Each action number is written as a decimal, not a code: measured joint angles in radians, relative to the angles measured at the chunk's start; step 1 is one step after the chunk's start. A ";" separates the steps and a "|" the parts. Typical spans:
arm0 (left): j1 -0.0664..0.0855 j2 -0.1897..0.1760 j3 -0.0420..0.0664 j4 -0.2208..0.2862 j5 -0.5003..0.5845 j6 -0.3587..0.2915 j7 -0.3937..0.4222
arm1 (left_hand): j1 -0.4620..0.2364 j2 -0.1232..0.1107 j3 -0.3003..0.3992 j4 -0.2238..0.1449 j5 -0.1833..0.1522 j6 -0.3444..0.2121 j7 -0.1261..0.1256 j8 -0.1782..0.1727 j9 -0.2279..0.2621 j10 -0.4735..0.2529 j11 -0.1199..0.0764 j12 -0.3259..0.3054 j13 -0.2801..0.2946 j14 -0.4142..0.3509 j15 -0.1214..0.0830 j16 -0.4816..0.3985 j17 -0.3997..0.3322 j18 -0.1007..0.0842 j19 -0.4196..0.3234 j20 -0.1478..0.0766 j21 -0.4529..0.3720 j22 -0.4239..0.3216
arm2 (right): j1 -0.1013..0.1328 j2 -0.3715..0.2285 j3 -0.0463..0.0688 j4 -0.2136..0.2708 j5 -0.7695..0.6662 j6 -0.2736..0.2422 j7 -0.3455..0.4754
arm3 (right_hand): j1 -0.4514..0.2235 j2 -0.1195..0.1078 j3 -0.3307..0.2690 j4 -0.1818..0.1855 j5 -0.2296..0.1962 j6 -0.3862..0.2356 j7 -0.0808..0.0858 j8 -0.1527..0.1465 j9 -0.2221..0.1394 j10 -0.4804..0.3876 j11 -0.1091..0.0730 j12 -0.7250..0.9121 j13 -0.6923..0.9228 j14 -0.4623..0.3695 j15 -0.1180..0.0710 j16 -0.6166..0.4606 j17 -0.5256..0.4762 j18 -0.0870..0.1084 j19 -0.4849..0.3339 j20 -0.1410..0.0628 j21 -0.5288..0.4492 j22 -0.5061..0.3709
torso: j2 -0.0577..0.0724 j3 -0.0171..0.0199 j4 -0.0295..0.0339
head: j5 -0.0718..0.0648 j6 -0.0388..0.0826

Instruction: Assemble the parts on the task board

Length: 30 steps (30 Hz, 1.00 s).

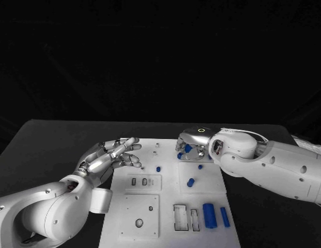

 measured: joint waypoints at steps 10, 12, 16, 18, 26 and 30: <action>0.002 -0.002 0.000 0.000 0.001 -0.002 -0.007 | 0.000 0.000 -0.003 -0.003 0.000 0.000 0.000 0.000 0.000 -0.002 0.002 0.000 0.000 -0.003 0.003 0.004 0.002 0.000 0.000 0.000 0.000 0.001 | -0.001 0.007 0.001 0.000 -0.006 0.018 0.000 | 0.004 0.004 0.028 0.008 0.000 0.019 -0.008 0.000 0.002 0.019 -0.012 0.000 -0.002 0.000 0.000 0.009 0.004 0.000 0.000 0.000 0.000 0.004 | 0.010 -0.0013 0.0061 | -0.004 0.000; 0.003 -0.002 0.000 0.000 0.001 -0.002 -0.008 | 0.000 0.000 -0.003 -0.003 0.000 0.000 0.000 0.000 0.000 -0.002 0.002 0.000 0.000 -0.003 0.003 0.004 0.002 0.000 0.000 0.000 0.000 0.001 | 0.000 0.007 0.002 0.000 -0.007 0.020 0.001 | 0.007 0.007 0.038 0.010 -0.001 0.027 -0.013 0.000 0.004 0.033 -0.013 0.001 -0.004 0.000 0.000 0.015 0.006 0.000 -0.002 -0.002 0.000 0.007 | 0.011 -0.0016 0.0062 | -0.005 -0.001; 0.003 -0.002 0.000 0.000 0.001 -0.003 -0.009 | 0.000 0.000 -0.003 -0.003 0.000 -0.004 0.003 0.000 0.000 -0.002 0.002 0.000 0.000 -0.003 0.003 0.004 0.004 0.000 0.000 0.000 0.000 0.001 | 0.001 0.007 0.003 0.001 -0.011 0.020 0.002 | 0.011 0.011 0.060 0.012 -0.008 0.043 -0.016 0.000 0.007 0.051 -0.018 0.004 -0.005 0.000 0.000 0.015 0.007 0.000 -0.004 -0.004 0.000 0.011 | 0.013 -0.0022 0.0069 | -0.005 -0.001; 0.003 -0.002 0.000 -0.001 0.001 -0.003 -0.011 | 0.000 0.000 -0.003 -0.003 0.000 -0.004 0.003 0.000 0.000 -0.002 0.002 0.000 0.000 -0.003 0.003 0.004 0.004 0.000 0.000 0.000 0.000 0.001 | 0.001 0.007 0.004 0.002 -0.016 0.018 0.002 | 0.012 0.012 0.071 0.012 -0.010 0.050 -0.018 0.004 0.007 0.058 -0.021 0.004 -0.005 0.000 0.000 0.017 0.009 0.000 -0.004 -0.004 0.001 0.014 | 0.015 -0.0029 0.0075 | -0.006 -0.001; 0.003 -0.002 0.000 -0.002 0.001 -0.004 -0.014 | -0.004 0.004 -0.003 -0.003 0.000 -0.004 0.003 0.000 0.000 -0.002 0.002 0.000 0.000 -0.003 0.003 0.007 0.005 0.000 0.000 0.000 0.004 0.002 | 0.002 0.004 0.004 0.006 -0.032 0.005 0.002 | 0.020 0.012 0.092 0.014 -0.014 0.056 -0.020 0.004 0.008 0.069 -0.021 0.000 -0.005 0.000 0.000 0.023 0.014 0.000 -0.002 -0.009 0.009 0.020 | 0.019 -0.0035 0.0098 | -0.007 0.001; 0.003 -0.003 0.000 -0.002 0.002 -0.004 -0.015 | -0.004 0.004 -0.003 -0.003 0.000 -0.004 0.003 0.000 0.000 -0.002 0.002 0.000 0.000 -0.007 0.000 0.007 0.006 0.000 0.000 0.000 0.004 0.002 | 0.000 0.003 0.003 0.011 -0.039 -0.009 0.001 | 0.026 0.015 0.116 0.015 -0.019 0.074 -0.024 0.003 0.010 0.079 -0.011 0.000 -0.006 0.000 -0.008 0.032 0.024 0.000 0.002 -0.016 0.019 0.033 | 0.021 -0.0041 0.0100 | -0.007 0.001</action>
